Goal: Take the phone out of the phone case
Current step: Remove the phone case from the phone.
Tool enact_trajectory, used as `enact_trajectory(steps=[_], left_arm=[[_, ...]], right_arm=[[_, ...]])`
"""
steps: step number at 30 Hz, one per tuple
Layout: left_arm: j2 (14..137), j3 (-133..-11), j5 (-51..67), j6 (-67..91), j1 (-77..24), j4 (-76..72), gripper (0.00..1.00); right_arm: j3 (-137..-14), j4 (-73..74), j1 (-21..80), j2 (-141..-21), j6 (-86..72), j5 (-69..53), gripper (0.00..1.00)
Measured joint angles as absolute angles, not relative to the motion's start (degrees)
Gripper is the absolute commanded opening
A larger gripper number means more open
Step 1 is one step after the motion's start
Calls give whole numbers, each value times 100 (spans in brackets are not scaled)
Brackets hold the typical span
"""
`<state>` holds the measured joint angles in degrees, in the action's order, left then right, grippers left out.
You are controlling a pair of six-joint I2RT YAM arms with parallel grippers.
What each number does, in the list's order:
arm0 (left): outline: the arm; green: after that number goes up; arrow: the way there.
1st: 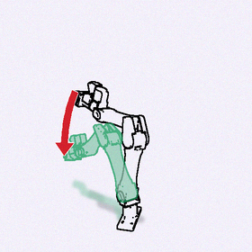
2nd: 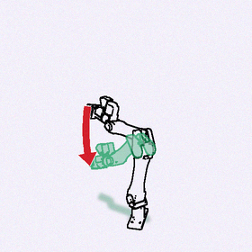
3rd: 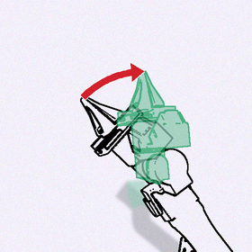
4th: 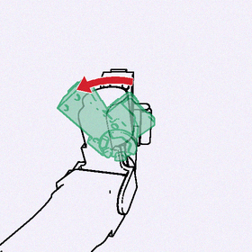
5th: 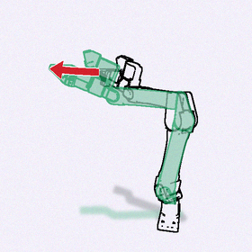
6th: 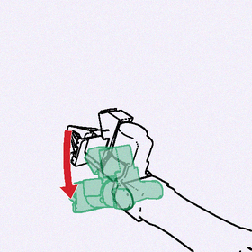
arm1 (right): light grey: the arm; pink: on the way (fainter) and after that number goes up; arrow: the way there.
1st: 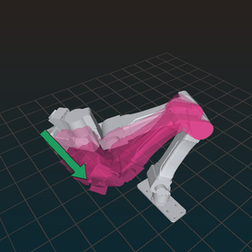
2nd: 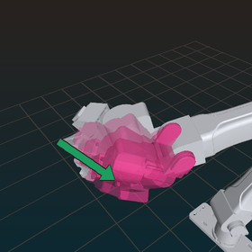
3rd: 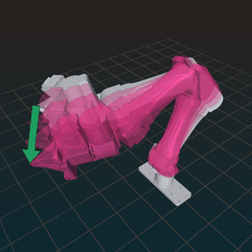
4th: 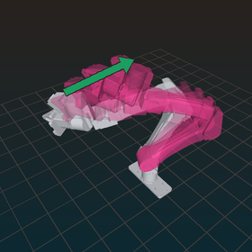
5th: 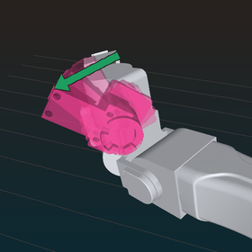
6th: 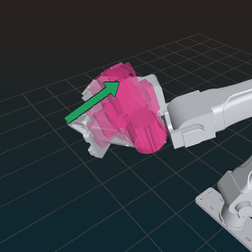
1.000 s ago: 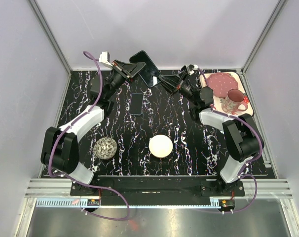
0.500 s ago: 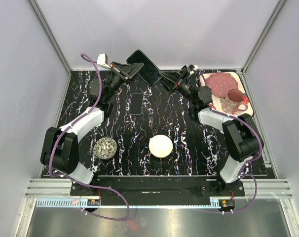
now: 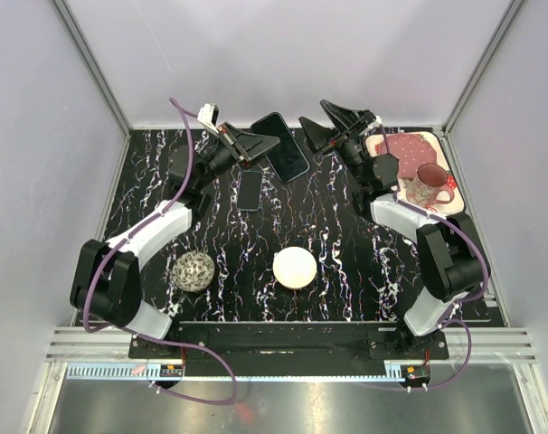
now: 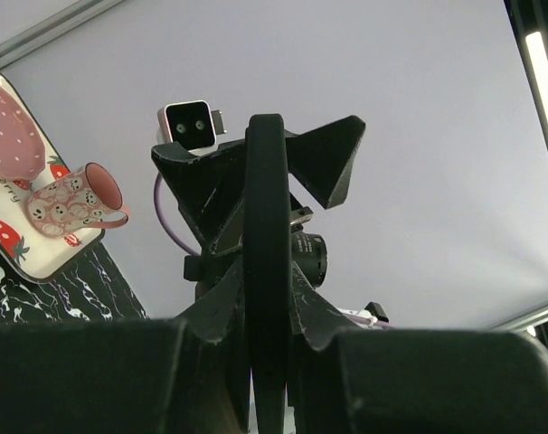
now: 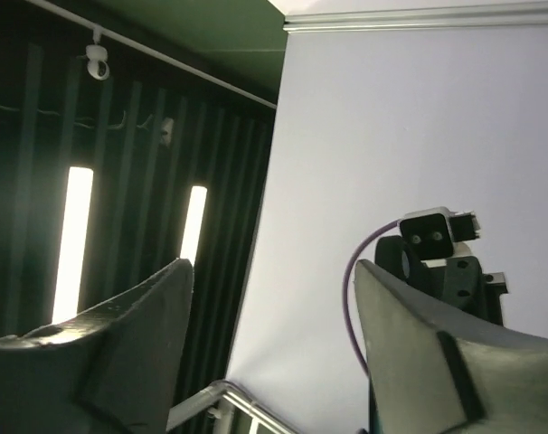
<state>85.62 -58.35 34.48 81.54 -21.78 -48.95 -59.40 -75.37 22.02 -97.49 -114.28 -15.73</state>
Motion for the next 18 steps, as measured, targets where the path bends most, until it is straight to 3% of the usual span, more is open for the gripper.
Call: enact_trajectory(steps=[5, 11, 18], left_arm=[[8331, -5756, 3376, 8167, -2108, -4619, 0], [8071, -5717, 3284, 8213, -1955, -4366, 0], [7988, -5717, 3256, 8208, -1918, -4263, 0]], right_arm=[[-5476, -7566, 2200, -9537, -11432, -1721, 89], [-4512, -7446, 2202, -9076, -11124, -2084, 86], [-4466, -7273, 2244, -8348, -10322, -2528, 82]])
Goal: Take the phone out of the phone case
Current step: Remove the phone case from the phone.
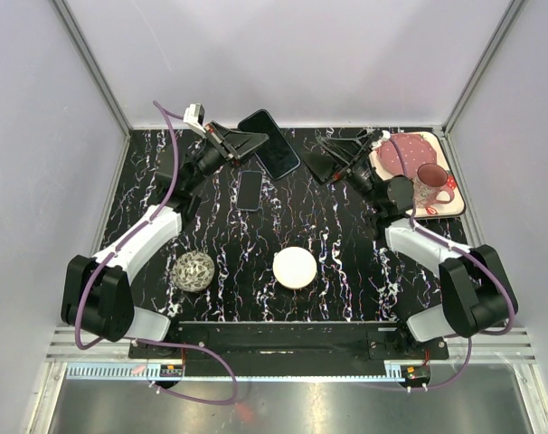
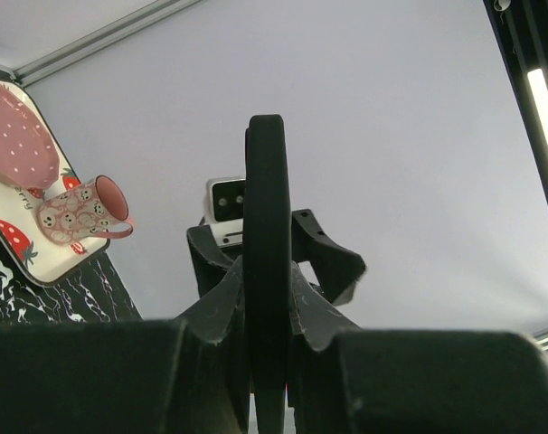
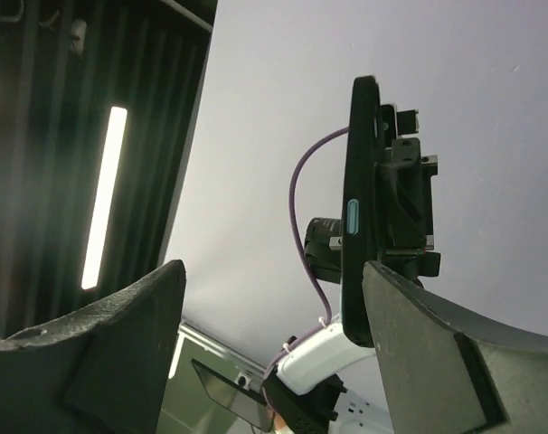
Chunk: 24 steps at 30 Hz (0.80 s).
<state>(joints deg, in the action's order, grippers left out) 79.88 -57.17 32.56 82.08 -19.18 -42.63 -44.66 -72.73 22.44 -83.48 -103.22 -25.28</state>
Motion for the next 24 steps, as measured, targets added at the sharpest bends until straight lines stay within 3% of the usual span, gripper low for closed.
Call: enact_trajectory(steps=[7, 15, 21, 24], left_arm=[[7985, -5710, 3232, 8211, -1916, -4209, 0], [7985, -5688, 3199, 8213, -1916, -4209, 0], [7985, -5680, 3159, 8211, -1916, -4209, 0], [7985, -5645, 3153, 8206, -1907, -4206, 0]], right_arm=[[-4523, -6877, 2436, -8213, -9839, -2707, 74], [-4458, -6890, 2526, -8322, -9870, -2768, 49], [-4331, -7157, 2571, -8683, -10097, -2753, 42], [-4327, -7264, 2628, -8746, -10186, -2692, 29]])
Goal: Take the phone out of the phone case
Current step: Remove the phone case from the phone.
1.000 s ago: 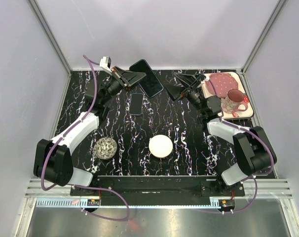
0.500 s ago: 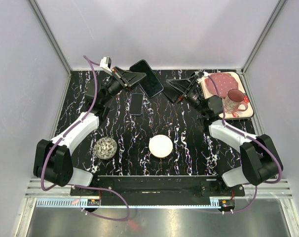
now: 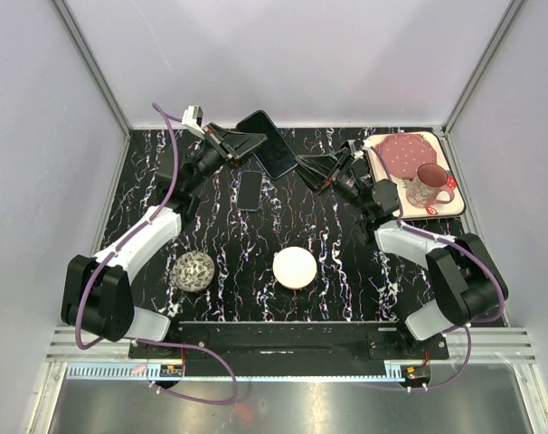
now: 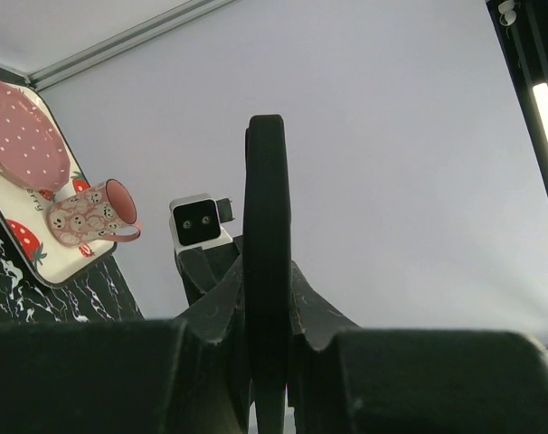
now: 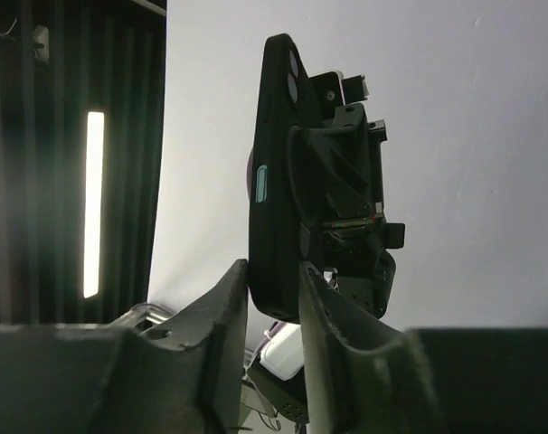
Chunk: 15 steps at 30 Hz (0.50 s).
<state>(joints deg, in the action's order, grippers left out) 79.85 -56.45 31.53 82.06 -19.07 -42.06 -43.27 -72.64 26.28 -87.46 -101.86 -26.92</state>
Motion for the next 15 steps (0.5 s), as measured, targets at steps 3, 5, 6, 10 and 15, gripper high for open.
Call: enact_trajectory(steps=[3, 5, 6, 10, 15], left_arm=[[7985, -5614, 3142, 8213, -1900, -4211, 0], [7985, -5599, 3111, 8235, -1898, -4209, 0], [7985, -5583, 3085, 8232, -1896, -4209, 0], [7985, -5531, 2965, 8200, -1855, -4053, 0], [8053, -5457, 2936, 8320, -1769, -4167, 0]], right_arm=[[-4327, -7413, 2668, -8777, -10287, -2639, 9], [-4318, -7505, 2670, -8849, -10357, -2604, 0], [-4316, -7568, 2676, -8908, -10403, -2596, 0], [-4316, -7789, 2740, -9227, -10787, -2438, 0], [-4392, -7874, 2832, -9450, -11093, -2307, 0]])
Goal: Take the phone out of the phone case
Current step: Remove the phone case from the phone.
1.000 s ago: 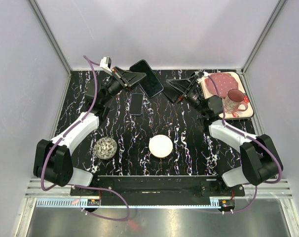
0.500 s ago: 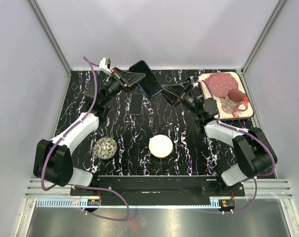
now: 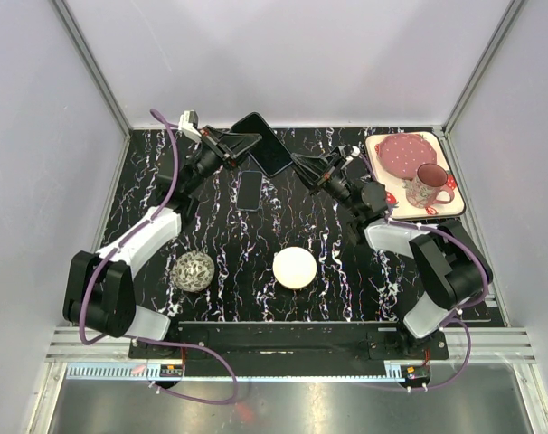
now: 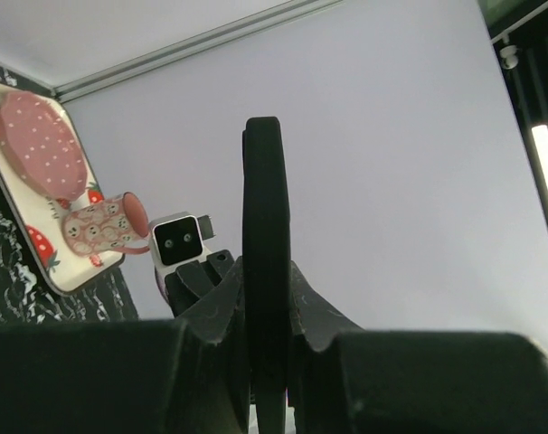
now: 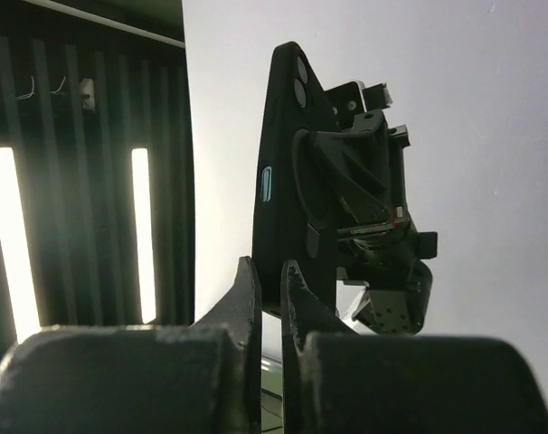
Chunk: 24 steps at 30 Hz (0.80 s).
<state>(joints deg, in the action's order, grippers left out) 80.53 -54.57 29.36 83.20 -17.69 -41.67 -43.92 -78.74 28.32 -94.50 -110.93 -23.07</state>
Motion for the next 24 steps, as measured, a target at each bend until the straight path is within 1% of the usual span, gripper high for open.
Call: enact_trajectory(steps=[8, 16, 24], left_arm=[[8195, -5374, 2902, 8733, -1741, -5035, 0], [8224, -5374, 2530, 9185, -1699, -6045, 0], [8224, -5400, 2202, 9483, -1682, -6355, 0]], right_arm=[[-4545, -7994, 2978, -9459, -11205, -1992, 0], [-5304, -8219, 3173, -9727, -11306, -1754, 0], [-5861, -8374, 3242, -10075, -11459, -1706, 0]])
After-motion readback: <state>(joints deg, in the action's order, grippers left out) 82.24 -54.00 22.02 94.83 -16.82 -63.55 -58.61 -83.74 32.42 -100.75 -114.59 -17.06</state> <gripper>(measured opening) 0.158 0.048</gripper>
